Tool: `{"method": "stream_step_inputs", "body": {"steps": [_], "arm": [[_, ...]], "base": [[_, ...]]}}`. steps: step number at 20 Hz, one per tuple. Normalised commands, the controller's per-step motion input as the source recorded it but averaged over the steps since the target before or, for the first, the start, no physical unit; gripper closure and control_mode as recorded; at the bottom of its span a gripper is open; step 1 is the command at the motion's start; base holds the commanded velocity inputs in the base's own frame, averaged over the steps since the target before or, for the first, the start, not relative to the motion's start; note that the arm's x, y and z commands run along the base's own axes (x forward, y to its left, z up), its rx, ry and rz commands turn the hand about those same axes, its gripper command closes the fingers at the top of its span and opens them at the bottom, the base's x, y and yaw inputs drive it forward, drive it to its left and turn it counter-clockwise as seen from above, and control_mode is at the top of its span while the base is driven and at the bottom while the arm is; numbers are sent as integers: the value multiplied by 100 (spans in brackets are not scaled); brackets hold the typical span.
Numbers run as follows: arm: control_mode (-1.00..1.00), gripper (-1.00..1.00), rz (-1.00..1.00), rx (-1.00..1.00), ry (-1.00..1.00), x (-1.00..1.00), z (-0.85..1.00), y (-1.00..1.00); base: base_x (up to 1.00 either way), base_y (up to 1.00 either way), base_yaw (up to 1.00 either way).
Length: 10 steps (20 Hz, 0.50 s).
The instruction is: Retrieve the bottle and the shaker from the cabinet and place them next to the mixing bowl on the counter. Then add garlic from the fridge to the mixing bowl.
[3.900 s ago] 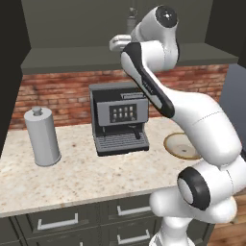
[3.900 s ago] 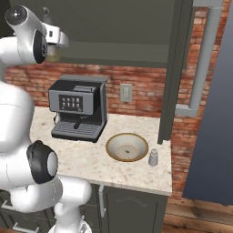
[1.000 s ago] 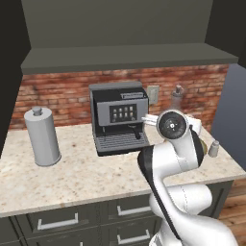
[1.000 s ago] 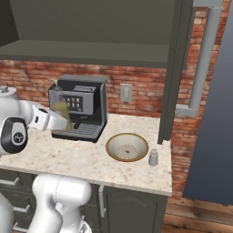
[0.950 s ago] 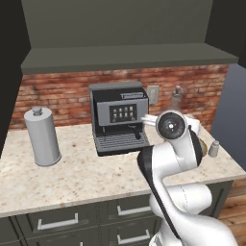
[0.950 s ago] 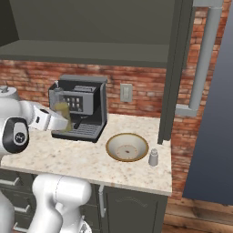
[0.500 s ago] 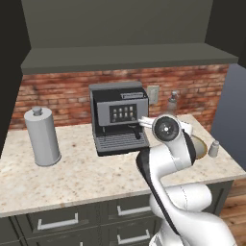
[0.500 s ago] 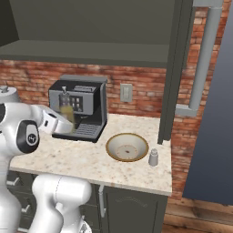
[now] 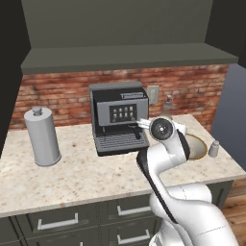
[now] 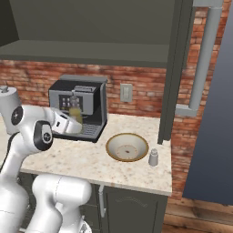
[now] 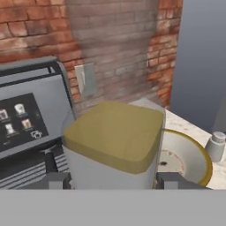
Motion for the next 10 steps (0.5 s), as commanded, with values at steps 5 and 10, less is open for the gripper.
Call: {"method": "stream_step_inputs", "body": {"steps": [5,10], "arm": [[-100,100,-7,-3,4,33,-10,-15],[-100,100,-11,-1,1,26,-5,-4]], "base": [[0,0,0],[0,0,0]]}}
